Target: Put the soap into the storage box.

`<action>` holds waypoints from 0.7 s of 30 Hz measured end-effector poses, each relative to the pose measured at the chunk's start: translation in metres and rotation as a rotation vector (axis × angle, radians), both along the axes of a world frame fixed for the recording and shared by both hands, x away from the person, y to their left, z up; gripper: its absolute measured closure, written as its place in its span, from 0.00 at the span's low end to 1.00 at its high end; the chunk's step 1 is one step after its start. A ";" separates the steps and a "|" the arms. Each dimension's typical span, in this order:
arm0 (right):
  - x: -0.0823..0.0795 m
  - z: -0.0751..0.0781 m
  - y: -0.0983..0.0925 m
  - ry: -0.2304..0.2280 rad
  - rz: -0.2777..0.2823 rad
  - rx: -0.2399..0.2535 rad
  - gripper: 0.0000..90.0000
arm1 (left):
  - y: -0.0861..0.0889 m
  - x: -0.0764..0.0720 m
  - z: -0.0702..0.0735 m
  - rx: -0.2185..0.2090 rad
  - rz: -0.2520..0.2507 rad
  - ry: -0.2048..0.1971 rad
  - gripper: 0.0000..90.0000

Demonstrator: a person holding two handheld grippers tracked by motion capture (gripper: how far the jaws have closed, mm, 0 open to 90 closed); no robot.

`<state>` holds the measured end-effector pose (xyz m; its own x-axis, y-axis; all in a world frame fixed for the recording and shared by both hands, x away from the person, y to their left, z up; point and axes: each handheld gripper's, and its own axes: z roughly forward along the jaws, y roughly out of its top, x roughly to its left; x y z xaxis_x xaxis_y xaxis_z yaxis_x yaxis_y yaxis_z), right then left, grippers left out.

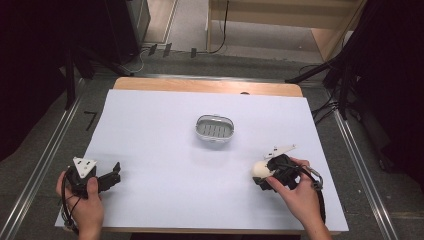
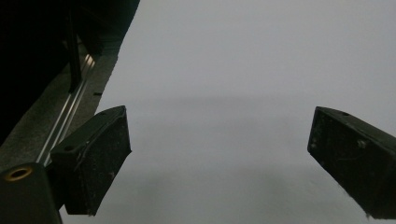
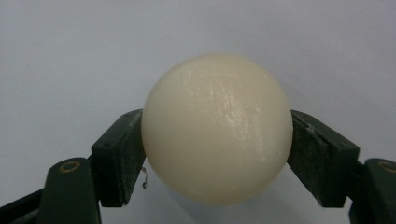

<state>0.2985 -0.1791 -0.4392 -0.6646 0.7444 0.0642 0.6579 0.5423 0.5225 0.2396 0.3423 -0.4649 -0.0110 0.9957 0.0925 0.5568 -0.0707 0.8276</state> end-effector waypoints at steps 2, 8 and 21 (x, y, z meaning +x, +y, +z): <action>0.001 0.002 0.001 0.004 0.004 0.000 0.28 | 0.000 0.000 0.000 0.001 -0.001 0.001 0.07; 0.007 0.008 0.006 0.000 0.013 -0.004 0.28 | 0.000 0.000 0.000 0.002 -0.001 0.002 0.07; 0.018 0.024 0.010 -0.009 0.016 0.010 0.28 | 0.000 0.000 0.000 -0.001 -0.004 -0.004 0.08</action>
